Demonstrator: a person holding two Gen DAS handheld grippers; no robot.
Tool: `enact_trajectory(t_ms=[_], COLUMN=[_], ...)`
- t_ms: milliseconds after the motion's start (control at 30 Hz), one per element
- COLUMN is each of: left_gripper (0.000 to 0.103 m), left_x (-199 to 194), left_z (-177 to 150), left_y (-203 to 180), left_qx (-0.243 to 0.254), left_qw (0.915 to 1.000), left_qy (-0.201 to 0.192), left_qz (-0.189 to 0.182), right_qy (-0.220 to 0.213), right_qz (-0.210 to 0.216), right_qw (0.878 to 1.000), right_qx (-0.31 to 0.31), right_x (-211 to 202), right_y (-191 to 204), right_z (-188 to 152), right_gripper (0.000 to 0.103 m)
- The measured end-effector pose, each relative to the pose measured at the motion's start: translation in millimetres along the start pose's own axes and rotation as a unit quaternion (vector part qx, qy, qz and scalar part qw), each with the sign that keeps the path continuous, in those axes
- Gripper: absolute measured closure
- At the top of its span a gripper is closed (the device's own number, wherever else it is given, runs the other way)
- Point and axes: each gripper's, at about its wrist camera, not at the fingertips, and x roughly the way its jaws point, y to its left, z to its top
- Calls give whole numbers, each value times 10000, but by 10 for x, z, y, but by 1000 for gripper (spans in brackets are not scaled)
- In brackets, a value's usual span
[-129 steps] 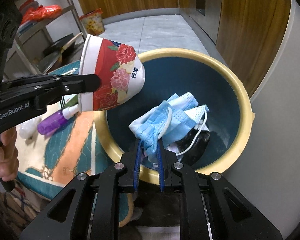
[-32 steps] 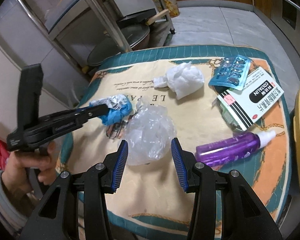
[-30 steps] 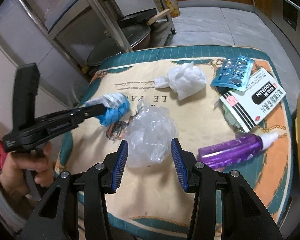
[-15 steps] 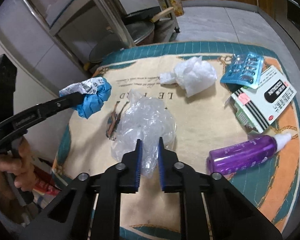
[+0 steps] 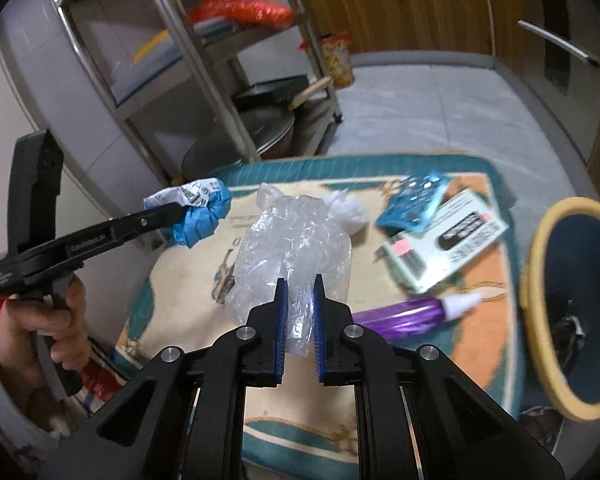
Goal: Collect trash
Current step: 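Carry wrapper and plastic bag over the bin and open both tools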
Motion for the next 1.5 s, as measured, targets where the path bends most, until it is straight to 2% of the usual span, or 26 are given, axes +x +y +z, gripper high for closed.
enact_trajectory(t_ms=[167,500,933,1267,1500], left_gripper=[94,94,94,94,94], left_x=[33,105,485,804,1045], left_z=[59,136,27,-165,-252], left_y=[-276,-1015,-1873,-2472,-2715], left_qx=[191,701,1246,1695,1717], left_qw=[9997,9957,9877,9772,9738], left_qy=[-42,-128,190,391,519], left_qz=[-177,-598,-927,-1216,-1399], right_qy=[-234,-449,-802,-889,-767], right_qz=[-278,-770,-1209,-1497,-1675], right_qw=[9993,9958,9853,9754,9716], right_qx=[-1,204,903,1351,1486], right_x=[-325,-677,-1078,-1175,-1087], right_y=[-206,-669,-1437,-1811,-1917], right_z=[-73,-268,-519,-650,-671], right_gripper=[90,90,90,90,90])
